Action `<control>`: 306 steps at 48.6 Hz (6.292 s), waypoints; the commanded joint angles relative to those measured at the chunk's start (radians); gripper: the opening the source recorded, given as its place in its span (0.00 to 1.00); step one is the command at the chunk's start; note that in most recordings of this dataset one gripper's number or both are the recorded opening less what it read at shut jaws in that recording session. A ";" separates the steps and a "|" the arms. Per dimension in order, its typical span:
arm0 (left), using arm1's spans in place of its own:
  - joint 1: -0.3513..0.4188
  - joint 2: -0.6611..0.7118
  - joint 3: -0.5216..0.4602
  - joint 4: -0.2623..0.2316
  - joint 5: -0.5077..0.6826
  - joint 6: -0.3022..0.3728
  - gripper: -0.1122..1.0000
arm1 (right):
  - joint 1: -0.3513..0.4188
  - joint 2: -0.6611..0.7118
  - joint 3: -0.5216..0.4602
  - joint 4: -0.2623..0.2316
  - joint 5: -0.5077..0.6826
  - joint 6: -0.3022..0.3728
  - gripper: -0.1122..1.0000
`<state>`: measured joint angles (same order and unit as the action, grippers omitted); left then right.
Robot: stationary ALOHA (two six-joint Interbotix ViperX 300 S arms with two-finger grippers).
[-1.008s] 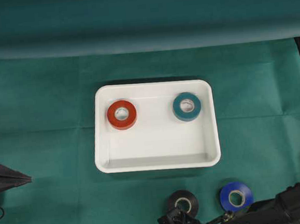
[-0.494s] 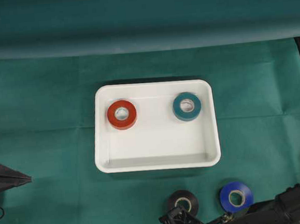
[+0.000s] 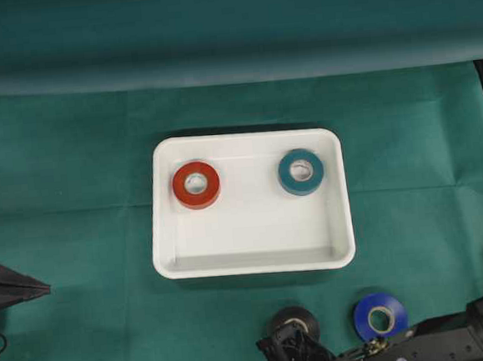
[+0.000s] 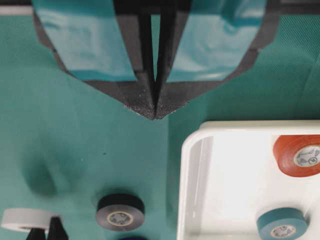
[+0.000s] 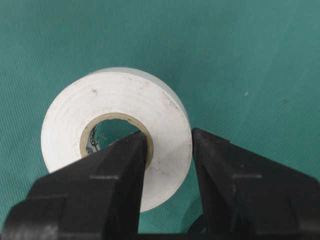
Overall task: Put the tape into the white case with the right arm.
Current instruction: 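Carry the white tape into the tray and release it, then withdraw the right gripper to the right of the tray, then lower the right gripper into the black tape roll's hole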
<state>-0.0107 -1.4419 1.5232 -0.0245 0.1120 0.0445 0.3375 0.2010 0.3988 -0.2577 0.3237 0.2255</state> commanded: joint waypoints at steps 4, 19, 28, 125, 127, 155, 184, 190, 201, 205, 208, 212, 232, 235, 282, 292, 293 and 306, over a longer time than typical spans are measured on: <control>0.000 0.008 -0.012 0.000 -0.011 0.002 0.10 | 0.002 -0.035 -0.034 0.000 -0.003 0.006 0.12; 0.000 0.008 -0.012 0.000 -0.011 0.002 0.10 | -0.078 -0.046 -0.014 0.000 0.002 0.008 0.12; 0.000 0.008 -0.012 0.002 -0.011 0.002 0.10 | -0.176 -0.072 -0.014 -0.002 0.005 0.006 0.12; 0.000 0.008 -0.012 0.000 -0.011 0.002 0.10 | -0.489 -0.097 0.034 -0.078 0.037 0.005 0.78; 0.000 0.008 -0.012 0.000 -0.011 0.002 0.10 | -0.488 -0.098 0.034 -0.078 0.035 0.005 0.76; 0.000 0.008 -0.012 0.000 -0.011 0.002 0.10 | -0.469 -0.285 0.181 -0.075 0.077 0.008 0.76; 0.000 0.008 -0.012 0.000 -0.011 0.002 0.10 | -0.446 -0.727 0.586 -0.055 0.067 0.006 0.76; 0.002 0.008 -0.012 0.000 -0.011 0.002 0.10 | -0.439 -0.792 0.641 -0.044 0.069 0.006 0.76; 0.000 0.008 -0.012 0.000 -0.011 0.002 0.10 | -0.439 -0.930 0.726 -0.041 0.077 0.006 0.76; 0.002 0.008 -0.012 0.000 -0.011 0.002 0.10 | -0.439 -0.980 0.764 -0.040 0.077 0.006 0.76; 0.000 0.008 -0.012 0.000 -0.011 0.002 0.10 | -0.437 -1.009 0.784 -0.035 0.077 0.006 0.76; 0.000 0.008 -0.012 0.002 -0.011 0.002 0.10 | -0.439 -1.046 0.808 -0.025 0.077 0.006 0.76; 0.000 0.008 -0.012 0.000 -0.011 0.002 0.10 | -0.420 -1.112 0.842 0.002 0.077 0.006 0.76; 0.000 0.008 -0.012 0.000 -0.011 0.002 0.10 | -0.402 -1.112 0.842 0.002 0.072 0.006 0.76; 0.000 0.008 -0.012 0.000 -0.011 0.002 0.10 | -0.141 -1.094 0.836 0.002 0.080 0.009 0.75; 0.002 0.008 -0.012 0.000 -0.011 0.002 0.10 | -0.141 -1.057 0.801 0.003 0.074 0.008 0.75; 0.002 0.008 -0.012 0.000 -0.011 0.002 0.10 | -0.141 -1.046 0.793 0.002 0.072 0.008 0.75; 0.000 0.008 -0.012 0.000 -0.011 0.002 0.10 | -0.132 -0.848 0.689 0.002 -0.017 0.008 0.75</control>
<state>-0.0107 -1.4419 1.5232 -0.0230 0.1120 0.0445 0.1979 -0.6980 1.1351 -0.2577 0.3436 0.2316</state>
